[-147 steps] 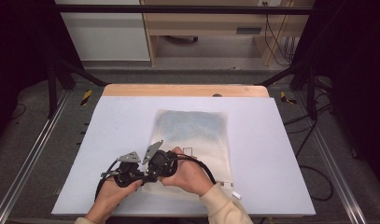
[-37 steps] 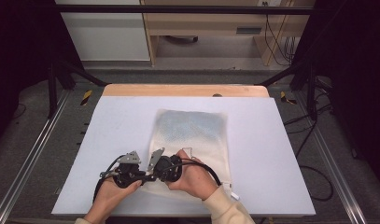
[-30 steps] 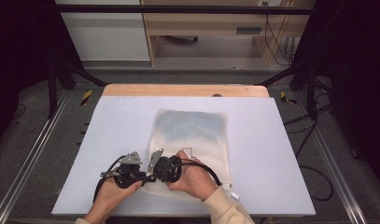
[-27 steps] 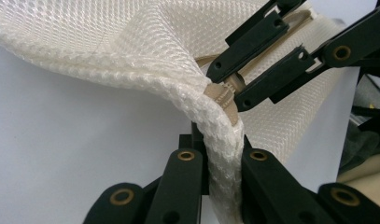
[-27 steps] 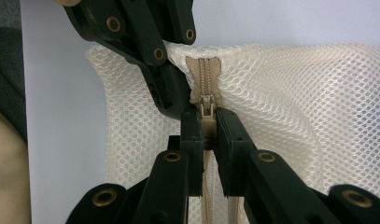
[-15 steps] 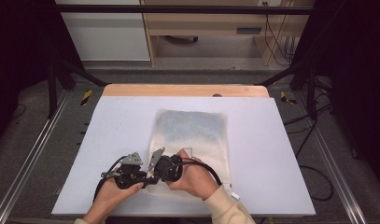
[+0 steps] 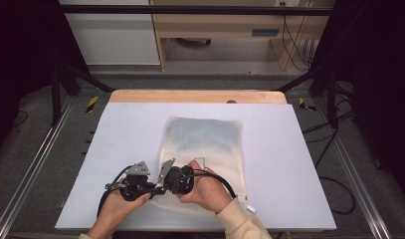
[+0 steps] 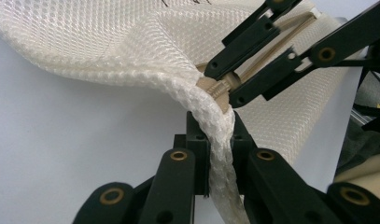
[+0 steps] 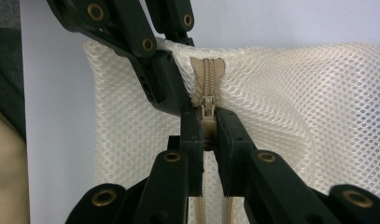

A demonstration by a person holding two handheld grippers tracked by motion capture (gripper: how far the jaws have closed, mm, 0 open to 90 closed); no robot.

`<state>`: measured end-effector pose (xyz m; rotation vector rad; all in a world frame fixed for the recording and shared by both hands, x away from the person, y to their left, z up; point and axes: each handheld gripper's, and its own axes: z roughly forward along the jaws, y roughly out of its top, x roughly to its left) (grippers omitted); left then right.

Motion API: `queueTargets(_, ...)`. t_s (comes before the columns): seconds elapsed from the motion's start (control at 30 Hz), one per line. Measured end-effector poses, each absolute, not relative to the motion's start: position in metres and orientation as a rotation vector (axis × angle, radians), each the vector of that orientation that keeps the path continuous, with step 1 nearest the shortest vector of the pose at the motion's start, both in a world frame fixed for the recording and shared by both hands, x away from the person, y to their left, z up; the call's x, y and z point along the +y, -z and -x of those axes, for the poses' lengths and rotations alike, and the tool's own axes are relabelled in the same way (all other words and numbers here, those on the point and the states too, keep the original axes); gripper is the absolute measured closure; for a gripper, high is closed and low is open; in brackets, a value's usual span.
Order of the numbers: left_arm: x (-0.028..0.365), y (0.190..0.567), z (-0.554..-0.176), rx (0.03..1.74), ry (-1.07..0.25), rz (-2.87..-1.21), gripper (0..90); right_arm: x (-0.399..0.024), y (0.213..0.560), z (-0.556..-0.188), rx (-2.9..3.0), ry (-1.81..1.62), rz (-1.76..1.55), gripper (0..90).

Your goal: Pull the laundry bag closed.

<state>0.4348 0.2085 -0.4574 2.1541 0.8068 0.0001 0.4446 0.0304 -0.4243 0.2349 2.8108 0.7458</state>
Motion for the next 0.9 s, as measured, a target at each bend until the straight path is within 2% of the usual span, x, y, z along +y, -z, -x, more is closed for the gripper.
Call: queueTargets(0.9, 0.215, 0.453, -0.436, 0.799, 0.006, -2.132, 85.1, 0.025, 0.438, -0.448, 2.849, -0.67, -0.267, 82.3)
